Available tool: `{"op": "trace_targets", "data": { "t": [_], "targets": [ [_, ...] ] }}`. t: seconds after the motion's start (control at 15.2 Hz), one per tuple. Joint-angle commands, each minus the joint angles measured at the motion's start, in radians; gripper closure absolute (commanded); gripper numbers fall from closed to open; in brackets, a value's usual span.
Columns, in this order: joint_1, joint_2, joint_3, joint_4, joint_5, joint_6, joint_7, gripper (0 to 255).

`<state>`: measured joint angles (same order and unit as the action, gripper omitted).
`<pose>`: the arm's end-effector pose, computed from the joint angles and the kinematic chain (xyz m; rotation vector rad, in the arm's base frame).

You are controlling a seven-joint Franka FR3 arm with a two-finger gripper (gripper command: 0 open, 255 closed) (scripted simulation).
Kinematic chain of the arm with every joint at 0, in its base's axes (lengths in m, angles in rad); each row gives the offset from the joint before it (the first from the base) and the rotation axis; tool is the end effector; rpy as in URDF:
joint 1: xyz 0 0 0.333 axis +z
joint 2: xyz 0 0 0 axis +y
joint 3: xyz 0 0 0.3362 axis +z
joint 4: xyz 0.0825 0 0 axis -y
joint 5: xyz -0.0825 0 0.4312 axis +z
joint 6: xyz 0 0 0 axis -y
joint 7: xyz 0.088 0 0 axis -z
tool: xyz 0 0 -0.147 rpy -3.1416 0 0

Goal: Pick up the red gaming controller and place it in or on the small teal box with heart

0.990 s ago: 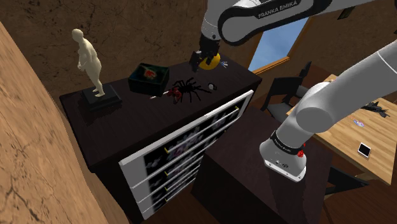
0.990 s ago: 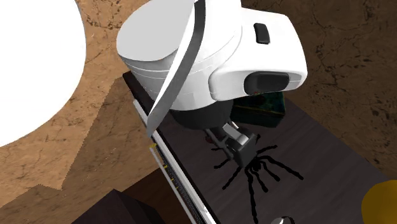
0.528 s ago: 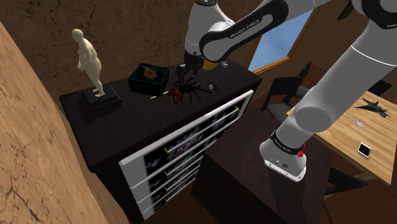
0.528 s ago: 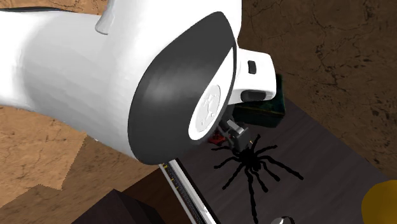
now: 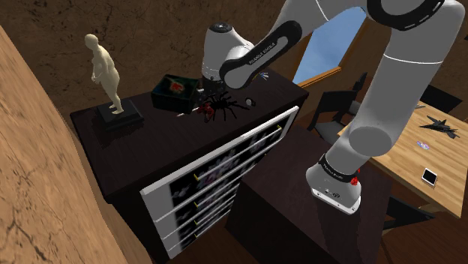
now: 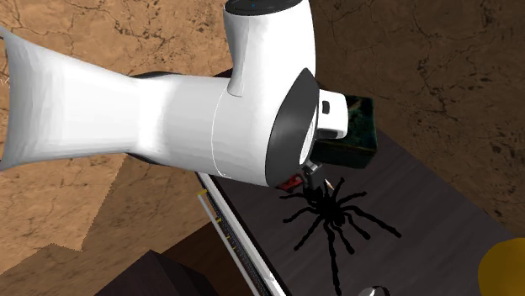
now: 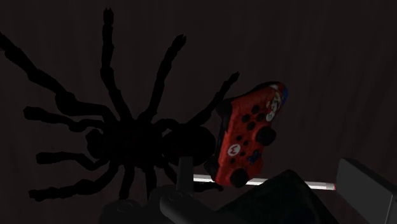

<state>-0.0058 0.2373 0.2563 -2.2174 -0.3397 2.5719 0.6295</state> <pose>0.5832 0.1496 0.2284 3.0519 -0.1754 0.2737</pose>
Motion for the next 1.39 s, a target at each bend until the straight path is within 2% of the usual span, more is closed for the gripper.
{"op": "trace_targets", "data": {
  "t": [0.0, 0.33, 0.79, 0.86, 1.32],
  "targets": [
    [0.006, 0.034, -0.009, 0.013, -0.021, 0.018, 0.018, 0],
    [0.017, 0.091, -0.030, 0.025, -0.060, 0.061, 0.045, 0],
    [0.017, 0.091, -0.030, 0.025, -0.060, 0.061, 0.045, 0],
    [0.017, 0.091, -0.030, 0.025, -0.060, 0.061, 0.045, 255],
    [0.016, 0.091, -0.031, 0.024, -0.060, 0.062, 0.045, 255]
  ]
}}
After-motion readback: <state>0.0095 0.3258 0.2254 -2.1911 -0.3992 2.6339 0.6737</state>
